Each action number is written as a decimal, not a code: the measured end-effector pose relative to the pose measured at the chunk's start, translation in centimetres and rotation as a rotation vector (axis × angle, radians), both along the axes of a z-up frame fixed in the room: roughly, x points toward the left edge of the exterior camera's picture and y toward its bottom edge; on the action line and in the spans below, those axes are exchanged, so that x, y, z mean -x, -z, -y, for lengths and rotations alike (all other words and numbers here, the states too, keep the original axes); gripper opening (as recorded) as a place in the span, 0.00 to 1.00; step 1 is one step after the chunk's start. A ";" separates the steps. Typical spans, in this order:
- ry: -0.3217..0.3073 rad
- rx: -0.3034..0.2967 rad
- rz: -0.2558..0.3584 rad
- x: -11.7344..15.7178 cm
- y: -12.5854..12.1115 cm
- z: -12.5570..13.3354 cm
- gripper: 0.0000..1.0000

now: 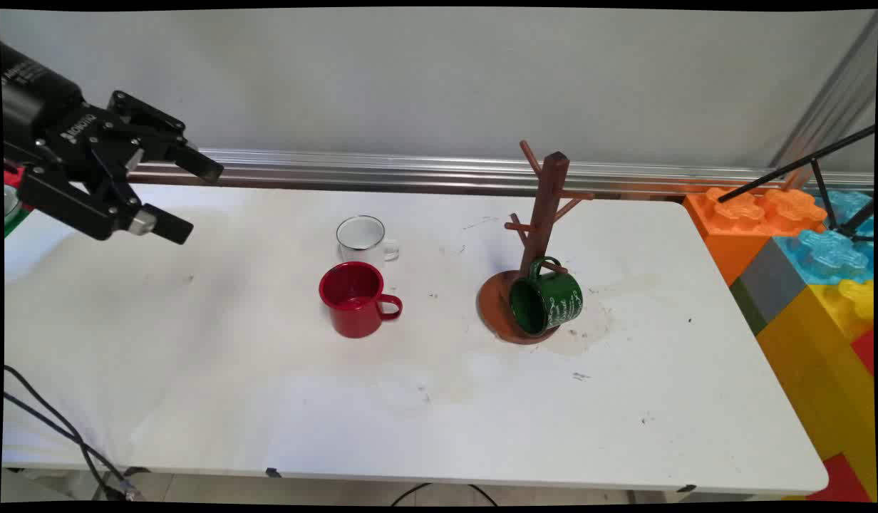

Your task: Pick up the green mug from the rack

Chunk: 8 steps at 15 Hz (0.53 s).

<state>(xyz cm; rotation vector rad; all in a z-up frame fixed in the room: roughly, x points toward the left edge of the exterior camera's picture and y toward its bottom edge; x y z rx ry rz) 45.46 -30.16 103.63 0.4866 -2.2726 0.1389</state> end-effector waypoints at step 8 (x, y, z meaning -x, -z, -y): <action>-0.174 -0.073 -0.044 3.9 -0.7 0.6 1.00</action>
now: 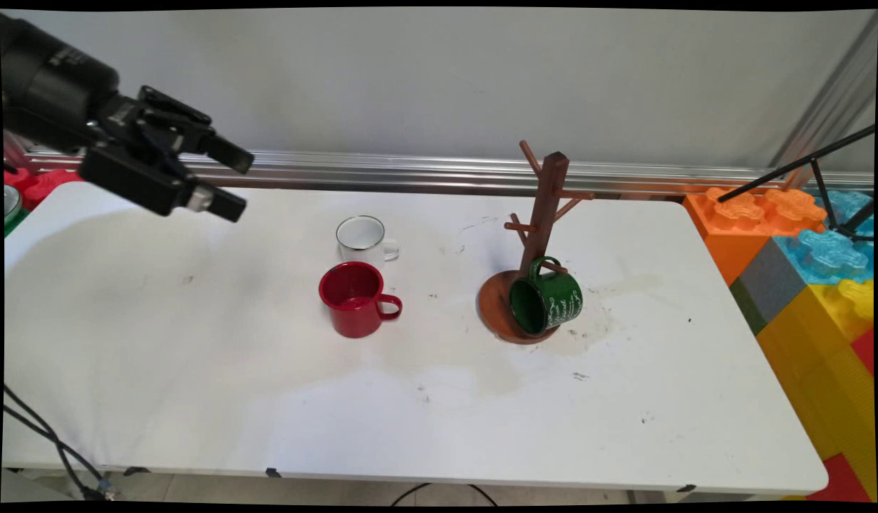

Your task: Pick up the green mug from the rack

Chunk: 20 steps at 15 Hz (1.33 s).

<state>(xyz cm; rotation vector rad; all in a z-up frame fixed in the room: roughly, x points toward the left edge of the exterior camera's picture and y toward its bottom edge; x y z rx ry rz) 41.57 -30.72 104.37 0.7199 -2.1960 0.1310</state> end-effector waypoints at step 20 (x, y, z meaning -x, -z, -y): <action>-0.059 -0.022 0.116 15.9 7.2 6.0 1.00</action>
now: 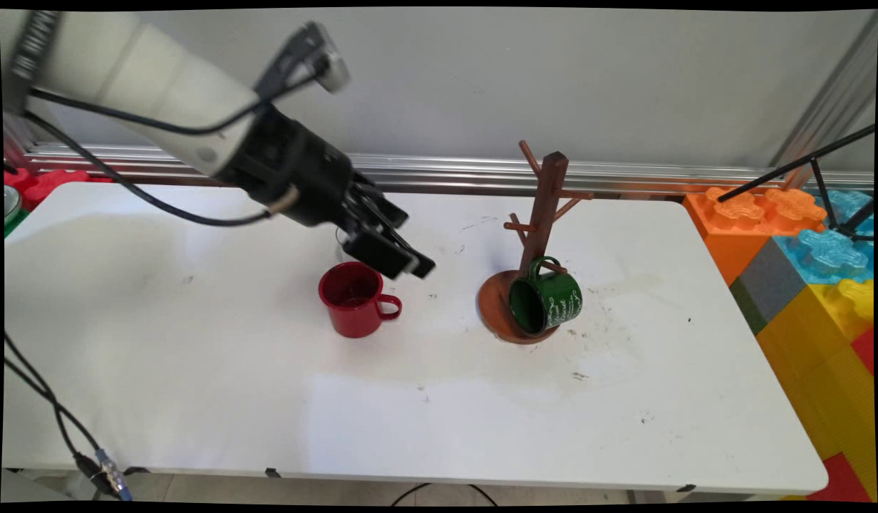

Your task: Pick up the green mug from the rack

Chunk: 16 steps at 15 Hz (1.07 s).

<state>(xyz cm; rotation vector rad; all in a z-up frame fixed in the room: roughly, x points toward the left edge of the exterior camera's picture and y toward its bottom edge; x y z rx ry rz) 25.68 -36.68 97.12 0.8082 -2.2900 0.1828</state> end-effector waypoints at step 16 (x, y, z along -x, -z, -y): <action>0.060 -0.040 0.027 8.9 9.7 4.6 1.00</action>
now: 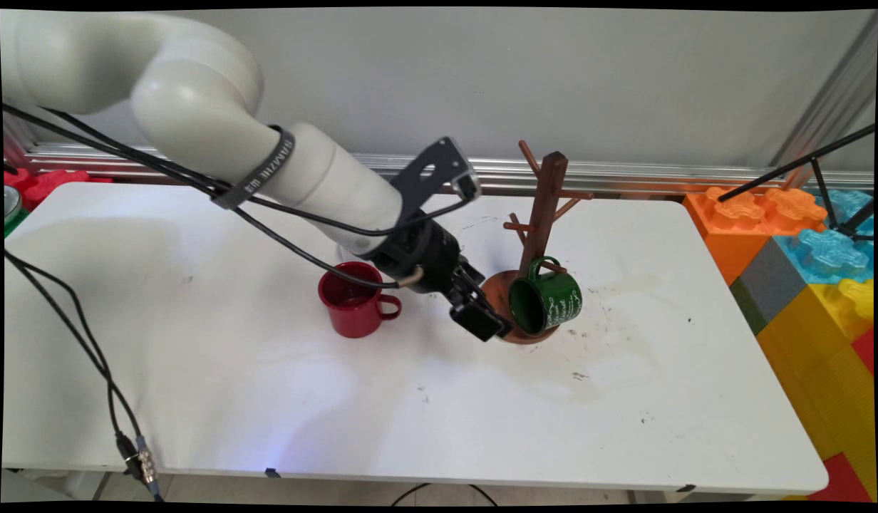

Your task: Pick up the green mug from the rack

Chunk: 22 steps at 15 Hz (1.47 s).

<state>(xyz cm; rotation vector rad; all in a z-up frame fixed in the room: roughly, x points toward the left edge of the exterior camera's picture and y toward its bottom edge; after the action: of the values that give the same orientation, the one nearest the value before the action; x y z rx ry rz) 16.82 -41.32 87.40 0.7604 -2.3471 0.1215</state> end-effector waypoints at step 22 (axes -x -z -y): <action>-0.032 0.021 -0.154 1.1 8.0 1.6 1.00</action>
<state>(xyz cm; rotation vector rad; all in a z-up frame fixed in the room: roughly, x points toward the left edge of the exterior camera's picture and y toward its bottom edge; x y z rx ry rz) 15.71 -42.88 79.42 0.7691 -2.1856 0.0972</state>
